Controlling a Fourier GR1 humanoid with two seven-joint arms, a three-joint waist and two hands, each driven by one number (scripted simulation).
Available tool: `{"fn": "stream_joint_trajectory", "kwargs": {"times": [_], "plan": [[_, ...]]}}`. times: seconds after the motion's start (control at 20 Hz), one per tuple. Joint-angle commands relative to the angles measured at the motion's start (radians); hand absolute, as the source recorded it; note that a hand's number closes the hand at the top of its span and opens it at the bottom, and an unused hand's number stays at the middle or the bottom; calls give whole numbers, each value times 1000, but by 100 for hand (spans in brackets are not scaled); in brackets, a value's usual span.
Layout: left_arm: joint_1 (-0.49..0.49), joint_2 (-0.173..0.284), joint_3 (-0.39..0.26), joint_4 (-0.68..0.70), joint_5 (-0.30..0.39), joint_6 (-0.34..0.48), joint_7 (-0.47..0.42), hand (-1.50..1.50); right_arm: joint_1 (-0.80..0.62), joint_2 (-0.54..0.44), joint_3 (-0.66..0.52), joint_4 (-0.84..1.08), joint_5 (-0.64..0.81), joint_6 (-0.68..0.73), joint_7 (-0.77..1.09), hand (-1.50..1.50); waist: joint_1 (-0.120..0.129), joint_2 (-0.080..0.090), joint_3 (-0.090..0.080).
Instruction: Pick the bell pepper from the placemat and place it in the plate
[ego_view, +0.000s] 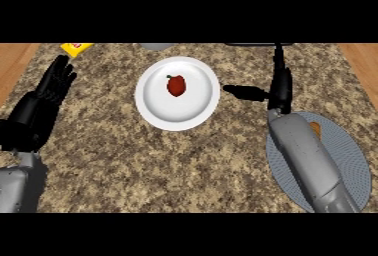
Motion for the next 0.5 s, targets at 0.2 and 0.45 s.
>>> {"fn": "stream_joint_trajectory", "kwargs": {"times": [0.2, 0.45], "plan": [[-3, -14, 6, 29, -19, -2, -25, 0, 222, -104, -2, -238, 25, 108, 40, -150, 1, 1, 0], [-46, -24, -12, 6, -32, 11, 38, 0, 302, -174, -9, -375, 77, 119, 104, -150, -2, 1, 0]]}}
